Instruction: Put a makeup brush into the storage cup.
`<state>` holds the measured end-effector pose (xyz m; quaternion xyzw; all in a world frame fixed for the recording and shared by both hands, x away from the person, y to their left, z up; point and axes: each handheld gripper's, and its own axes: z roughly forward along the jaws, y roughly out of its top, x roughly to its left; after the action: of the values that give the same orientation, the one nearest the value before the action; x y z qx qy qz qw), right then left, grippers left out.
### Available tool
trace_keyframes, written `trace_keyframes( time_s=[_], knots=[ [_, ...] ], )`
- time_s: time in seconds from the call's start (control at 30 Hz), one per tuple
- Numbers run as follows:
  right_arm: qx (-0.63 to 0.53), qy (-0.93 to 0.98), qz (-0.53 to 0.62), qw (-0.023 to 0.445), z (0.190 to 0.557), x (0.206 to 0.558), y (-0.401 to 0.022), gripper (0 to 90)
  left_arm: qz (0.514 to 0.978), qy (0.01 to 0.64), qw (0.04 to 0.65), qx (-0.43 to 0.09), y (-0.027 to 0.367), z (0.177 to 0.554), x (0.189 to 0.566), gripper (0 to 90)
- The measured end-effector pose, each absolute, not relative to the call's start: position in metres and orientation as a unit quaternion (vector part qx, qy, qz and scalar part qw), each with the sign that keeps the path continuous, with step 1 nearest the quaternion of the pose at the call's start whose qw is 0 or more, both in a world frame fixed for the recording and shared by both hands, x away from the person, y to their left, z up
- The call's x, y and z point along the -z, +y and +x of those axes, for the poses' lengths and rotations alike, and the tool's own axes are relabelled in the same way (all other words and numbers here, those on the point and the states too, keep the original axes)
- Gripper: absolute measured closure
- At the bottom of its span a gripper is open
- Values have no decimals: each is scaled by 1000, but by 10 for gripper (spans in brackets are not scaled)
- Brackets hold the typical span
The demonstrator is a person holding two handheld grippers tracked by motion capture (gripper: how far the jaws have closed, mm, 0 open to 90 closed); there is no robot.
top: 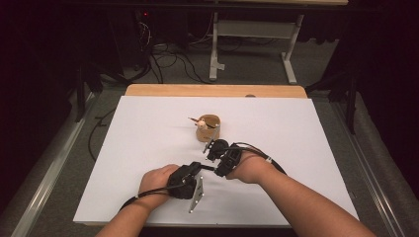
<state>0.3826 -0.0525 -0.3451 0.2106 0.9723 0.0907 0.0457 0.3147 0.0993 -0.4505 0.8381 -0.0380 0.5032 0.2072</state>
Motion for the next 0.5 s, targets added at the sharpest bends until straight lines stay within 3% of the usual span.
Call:
trace_keyframes(
  time_s=[0.5],
  knots=[
    [-95, 972, 209, 49, 384, 340, -55, 573, 840, -30, 208, -500, 101, 316, 449, 786]
  ],
)
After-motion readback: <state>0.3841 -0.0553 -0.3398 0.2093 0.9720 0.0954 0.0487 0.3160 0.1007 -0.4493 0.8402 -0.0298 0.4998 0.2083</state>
